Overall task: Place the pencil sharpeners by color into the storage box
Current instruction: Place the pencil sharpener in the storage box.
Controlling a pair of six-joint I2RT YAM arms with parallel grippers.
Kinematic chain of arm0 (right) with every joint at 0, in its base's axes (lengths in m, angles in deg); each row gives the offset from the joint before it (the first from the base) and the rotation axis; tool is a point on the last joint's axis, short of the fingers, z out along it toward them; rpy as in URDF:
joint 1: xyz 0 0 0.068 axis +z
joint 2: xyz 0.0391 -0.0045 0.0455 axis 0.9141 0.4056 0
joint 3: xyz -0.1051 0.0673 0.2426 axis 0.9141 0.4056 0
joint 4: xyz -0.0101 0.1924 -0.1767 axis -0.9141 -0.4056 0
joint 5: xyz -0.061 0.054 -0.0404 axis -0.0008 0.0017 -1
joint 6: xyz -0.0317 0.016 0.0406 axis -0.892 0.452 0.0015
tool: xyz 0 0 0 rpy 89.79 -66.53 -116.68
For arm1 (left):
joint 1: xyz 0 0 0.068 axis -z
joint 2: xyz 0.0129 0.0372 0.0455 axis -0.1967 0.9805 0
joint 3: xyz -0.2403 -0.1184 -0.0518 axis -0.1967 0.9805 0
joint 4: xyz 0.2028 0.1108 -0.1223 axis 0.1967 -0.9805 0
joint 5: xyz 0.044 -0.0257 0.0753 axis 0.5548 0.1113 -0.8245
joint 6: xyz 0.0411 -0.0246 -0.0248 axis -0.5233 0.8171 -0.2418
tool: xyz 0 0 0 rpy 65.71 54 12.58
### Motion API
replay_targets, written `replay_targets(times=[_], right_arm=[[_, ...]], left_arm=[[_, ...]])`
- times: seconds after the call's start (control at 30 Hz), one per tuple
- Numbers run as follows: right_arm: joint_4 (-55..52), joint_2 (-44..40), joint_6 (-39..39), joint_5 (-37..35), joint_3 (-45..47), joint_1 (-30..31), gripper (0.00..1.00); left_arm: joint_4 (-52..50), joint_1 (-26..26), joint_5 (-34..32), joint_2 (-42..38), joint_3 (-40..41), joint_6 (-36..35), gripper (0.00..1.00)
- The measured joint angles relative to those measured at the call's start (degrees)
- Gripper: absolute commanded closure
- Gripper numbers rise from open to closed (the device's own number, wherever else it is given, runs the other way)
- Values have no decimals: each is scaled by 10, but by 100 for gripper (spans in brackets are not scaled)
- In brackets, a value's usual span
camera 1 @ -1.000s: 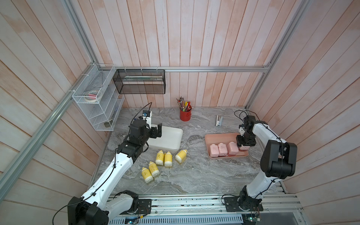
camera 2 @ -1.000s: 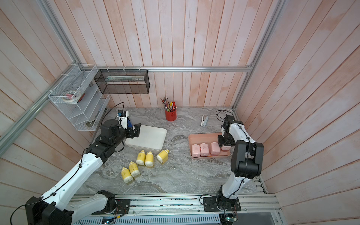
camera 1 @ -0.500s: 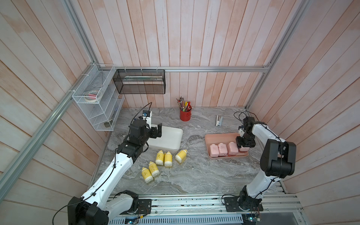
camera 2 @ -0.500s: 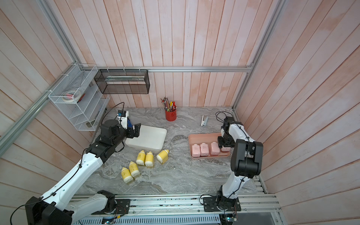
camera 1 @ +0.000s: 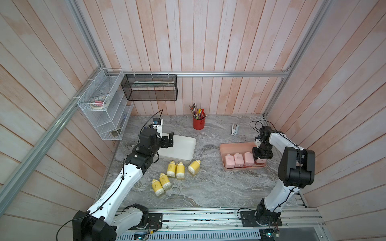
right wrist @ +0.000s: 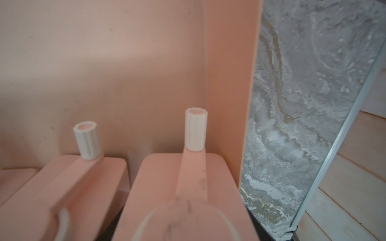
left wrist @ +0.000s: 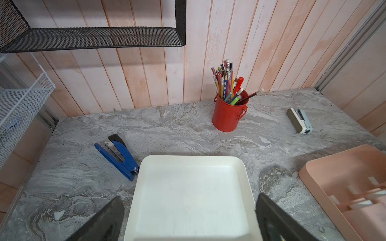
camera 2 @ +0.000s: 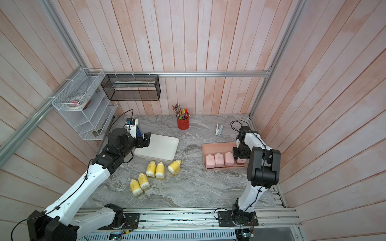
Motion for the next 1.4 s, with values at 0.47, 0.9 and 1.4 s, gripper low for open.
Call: replay_targets(times=[0.47, 0.9, 1.4], right_arm=[[0, 5, 4, 3, 0, 0, 31], [-7, 5, 4, 0, -4, 0, 27], [-19, -16, 4, -47, -26, 0, 27]], left_arm=[[0, 0, 0, 0, 0, 0, 0], [0, 0, 0, 0, 0, 0, 0], [0, 0, 0, 0, 0, 0, 0]])
